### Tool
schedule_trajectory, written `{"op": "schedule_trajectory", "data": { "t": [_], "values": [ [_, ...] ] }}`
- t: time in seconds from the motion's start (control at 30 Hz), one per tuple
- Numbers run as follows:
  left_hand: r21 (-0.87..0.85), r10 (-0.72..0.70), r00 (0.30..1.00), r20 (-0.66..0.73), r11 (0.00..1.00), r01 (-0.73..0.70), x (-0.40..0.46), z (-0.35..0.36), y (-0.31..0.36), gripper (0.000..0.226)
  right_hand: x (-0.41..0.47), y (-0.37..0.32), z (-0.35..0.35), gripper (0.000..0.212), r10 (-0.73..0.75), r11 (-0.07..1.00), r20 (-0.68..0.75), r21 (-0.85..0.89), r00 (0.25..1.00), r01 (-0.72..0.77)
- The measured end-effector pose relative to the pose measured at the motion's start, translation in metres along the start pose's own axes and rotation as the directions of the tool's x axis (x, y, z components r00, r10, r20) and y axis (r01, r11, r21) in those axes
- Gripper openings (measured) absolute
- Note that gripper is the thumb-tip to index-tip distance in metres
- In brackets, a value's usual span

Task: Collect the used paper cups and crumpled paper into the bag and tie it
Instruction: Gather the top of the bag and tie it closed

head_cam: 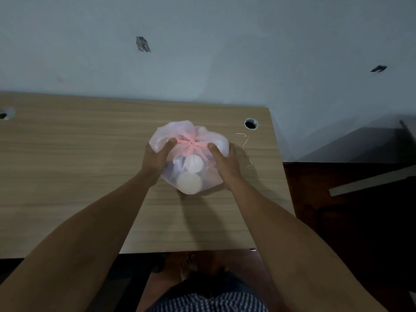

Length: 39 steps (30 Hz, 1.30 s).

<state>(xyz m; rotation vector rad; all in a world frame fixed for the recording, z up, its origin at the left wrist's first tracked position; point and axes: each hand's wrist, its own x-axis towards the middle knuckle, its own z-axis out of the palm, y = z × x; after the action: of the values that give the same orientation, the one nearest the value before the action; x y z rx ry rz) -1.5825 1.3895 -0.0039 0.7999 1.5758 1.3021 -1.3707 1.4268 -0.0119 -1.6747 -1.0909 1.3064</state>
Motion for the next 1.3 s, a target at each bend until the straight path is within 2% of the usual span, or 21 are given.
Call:
{"op": "schedule_trajectory", "data": {
  "t": [0.07,0.13,0.2,0.3,0.43,0.6,0.67,0.73,0.77,0.87,0.93,1.0,1.1,1.23,1.3],
  "values": [
    [0.016,0.044,0.999,0.013,0.999,-0.044,-0.003,0.001,0.001,0.03,-0.005,-0.004,-0.001,0.058,-0.039,0.998,-0.001,-0.047,0.999,0.039],
    [0.06,0.067,0.997,-0.043,0.996,-0.065,-0.006,0.003,0.001,0.026,-0.009,-0.009,0.0,0.057,-0.067,0.995,-0.015,-0.079,0.998,0.066],
    [0.088,0.073,0.991,-0.114,0.994,-0.063,-0.012,0.004,0.005,0.034,-0.012,-0.013,-0.001,0.056,-0.101,0.991,-0.019,-0.093,0.995,0.099],
    [0.123,0.09,0.977,-0.193,0.99,-0.067,-0.023,-0.002,0.012,0.052,-0.015,-0.021,-0.002,0.073,-0.112,0.985,0.02,-0.129,0.994,0.113],
    [0.14,0.145,0.958,-0.249,0.984,-0.113,-0.044,-0.016,0.03,0.046,-0.029,-0.039,0.004,0.087,-0.173,0.971,0.067,-0.155,0.983,0.182],
    [0.14,0.212,0.899,-0.383,0.975,-0.171,-0.076,-0.053,0.056,0.038,-0.048,-0.067,0.034,0.085,-0.297,0.936,0.166,-0.143,0.94,0.321],
    [0.154,0.253,0.874,-0.414,0.966,-0.206,-0.094,-0.079,0.067,0.031,-0.064,-0.08,0.055,0.076,-0.355,0.916,0.212,-0.118,0.91,0.384],
    [0.184,0.283,0.835,-0.471,0.958,-0.22,-0.113,-0.11,0.079,0.021,-0.084,-0.097,0.083,0.064,-0.396,0.897,0.268,-0.091,0.878,0.432],
    [0.188,0.289,0.816,-0.5,0.956,-0.224,-0.122,-0.126,0.087,0.023,-0.094,-0.107,0.099,0.066,-0.406,0.891,0.299,-0.08,0.864,0.447],
    [0.2,0.285,0.752,-0.594,0.958,-0.205,-0.147,-0.184,0.101,0.046,-0.136,-0.131,0.154,0.082,-0.433,0.869,0.404,-0.051,0.806,0.492],
    [0.193,0.267,0.704,-0.658,0.964,-0.184,-0.166,-0.232,0.104,0.067,-0.169,-0.143,0.194,0.082,-0.459,0.847,0.464,-0.03,0.758,0.531],
    [0.191,0.276,0.66,-0.699,0.961,-0.2,-0.19,-0.284,0.108,0.077,-0.207,-0.154,0.238,0.081,-0.477,0.827,0.519,-0.008,0.709,0.562],
    [0.155,0.269,0.597,-0.756,0.959,-0.235,-0.234,-0.366,0.112,0.065,-0.274,-0.162,0.306,0.084,-0.505,0.798,0.592,0.042,0.629,0.601],
    [0.182,0.271,0.446,-0.853,0.955,-0.233,-0.298,-0.476,0.11,0.061,-0.377,-0.163,0.396,0.07,-0.55,0.759,0.662,0.14,0.51,0.636],
    [0.213,0.283,0.388,-0.877,0.954,-0.212,-0.333,-0.531,0.105,0.058,-0.431,-0.158,0.441,0.077,-0.55,0.748,0.704,0.175,0.45,0.64]
  ]
}}
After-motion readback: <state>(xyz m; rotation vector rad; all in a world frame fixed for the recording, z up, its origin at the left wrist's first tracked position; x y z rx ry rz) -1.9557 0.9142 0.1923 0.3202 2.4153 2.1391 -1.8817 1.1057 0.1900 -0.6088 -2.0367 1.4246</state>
